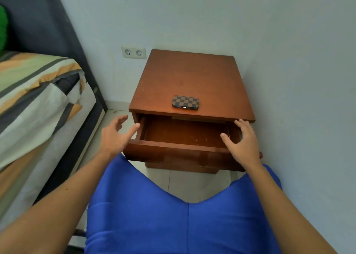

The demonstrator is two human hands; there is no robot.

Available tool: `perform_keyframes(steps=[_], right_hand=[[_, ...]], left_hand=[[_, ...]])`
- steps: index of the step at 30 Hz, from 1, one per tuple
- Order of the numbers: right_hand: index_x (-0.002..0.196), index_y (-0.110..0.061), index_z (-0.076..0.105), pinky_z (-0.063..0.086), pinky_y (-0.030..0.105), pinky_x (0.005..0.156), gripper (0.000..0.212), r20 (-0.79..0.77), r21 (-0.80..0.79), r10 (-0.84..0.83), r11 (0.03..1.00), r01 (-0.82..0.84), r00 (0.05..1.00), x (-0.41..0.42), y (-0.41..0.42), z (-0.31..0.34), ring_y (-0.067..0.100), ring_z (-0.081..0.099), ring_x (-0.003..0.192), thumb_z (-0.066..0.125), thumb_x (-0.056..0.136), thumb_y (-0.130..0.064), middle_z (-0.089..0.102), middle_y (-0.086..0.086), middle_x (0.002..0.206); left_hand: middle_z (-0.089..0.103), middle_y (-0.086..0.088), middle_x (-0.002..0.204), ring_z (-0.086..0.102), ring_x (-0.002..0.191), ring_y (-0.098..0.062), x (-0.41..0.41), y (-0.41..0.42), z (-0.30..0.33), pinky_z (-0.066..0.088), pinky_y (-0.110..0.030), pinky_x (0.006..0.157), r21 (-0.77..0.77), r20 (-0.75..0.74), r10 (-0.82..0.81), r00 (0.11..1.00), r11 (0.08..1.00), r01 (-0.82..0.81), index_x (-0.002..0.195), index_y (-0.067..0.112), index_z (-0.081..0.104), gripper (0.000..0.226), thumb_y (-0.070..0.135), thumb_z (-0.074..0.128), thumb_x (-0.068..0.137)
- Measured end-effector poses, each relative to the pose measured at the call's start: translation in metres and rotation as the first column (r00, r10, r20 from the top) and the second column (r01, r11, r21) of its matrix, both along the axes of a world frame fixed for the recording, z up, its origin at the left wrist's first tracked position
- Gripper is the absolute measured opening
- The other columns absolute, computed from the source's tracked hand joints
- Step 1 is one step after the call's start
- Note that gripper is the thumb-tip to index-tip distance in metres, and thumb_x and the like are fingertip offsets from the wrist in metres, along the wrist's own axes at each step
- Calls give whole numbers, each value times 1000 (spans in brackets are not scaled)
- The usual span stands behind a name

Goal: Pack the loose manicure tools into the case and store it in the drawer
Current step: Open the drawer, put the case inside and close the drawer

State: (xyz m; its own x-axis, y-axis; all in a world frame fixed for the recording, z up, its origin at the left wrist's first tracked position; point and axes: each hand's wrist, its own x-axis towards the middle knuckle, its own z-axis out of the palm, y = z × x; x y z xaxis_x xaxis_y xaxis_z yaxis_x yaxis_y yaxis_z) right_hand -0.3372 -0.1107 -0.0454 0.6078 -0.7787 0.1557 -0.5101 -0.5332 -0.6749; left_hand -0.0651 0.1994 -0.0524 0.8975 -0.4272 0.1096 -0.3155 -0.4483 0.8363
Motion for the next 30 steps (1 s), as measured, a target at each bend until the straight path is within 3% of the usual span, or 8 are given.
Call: perform_keyframes(steps=[3,7,12,18,23,30], right_hand=[[155,-21,46,33,47,126,75,-14,-4,143,990,-143,990,48,1,16,18,32,155,74,92,-50,42,-1,164],[157,-22,43,26,38,125,75,-80,-44,260,963,-264,962,108,-3,22,18,29,157,73,93,-48,39,-2,166],[158,-25,38,37,42,124,81,-176,-44,362,926,-374,916,165,-20,15,18,35,153,73,90,-53,36,-2,166],[153,-18,49,38,43,121,77,-281,-125,462,851,-509,841,191,-40,9,21,44,143,72,90,-55,54,1,152],[146,-17,57,46,39,110,75,-261,-155,512,814,-559,818,190,-46,12,18,52,126,77,85,-57,62,-1,137],[139,-17,64,49,28,102,74,-150,-151,632,745,-649,760,163,-21,26,13,58,119,82,81,-58,66,-2,129]], left_hand=[[66,2,137,61,126,-16,22,-42,20,48,-37,110,70,161,-108,981,993,98,139,22,61,57,52,73,93],[58,0,147,51,138,-19,48,-104,36,41,-35,113,283,303,-318,898,930,234,146,22,55,60,53,66,96],[39,-1,166,32,154,-22,77,-158,30,33,-45,122,508,244,-478,844,804,308,156,23,42,62,56,50,104],[27,-6,172,14,161,-23,101,-195,8,11,-44,131,546,233,-520,822,769,332,160,15,37,53,36,41,111],[13,-7,175,5,162,-21,109,-201,-2,4,-42,131,624,249,-557,792,718,309,166,13,18,61,40,27,112],[10,-7,175,4,162,-21,111,-198,-5,3,-42,131,661,255,-576,777,690,295,167,12,13,63,41,21,111]])
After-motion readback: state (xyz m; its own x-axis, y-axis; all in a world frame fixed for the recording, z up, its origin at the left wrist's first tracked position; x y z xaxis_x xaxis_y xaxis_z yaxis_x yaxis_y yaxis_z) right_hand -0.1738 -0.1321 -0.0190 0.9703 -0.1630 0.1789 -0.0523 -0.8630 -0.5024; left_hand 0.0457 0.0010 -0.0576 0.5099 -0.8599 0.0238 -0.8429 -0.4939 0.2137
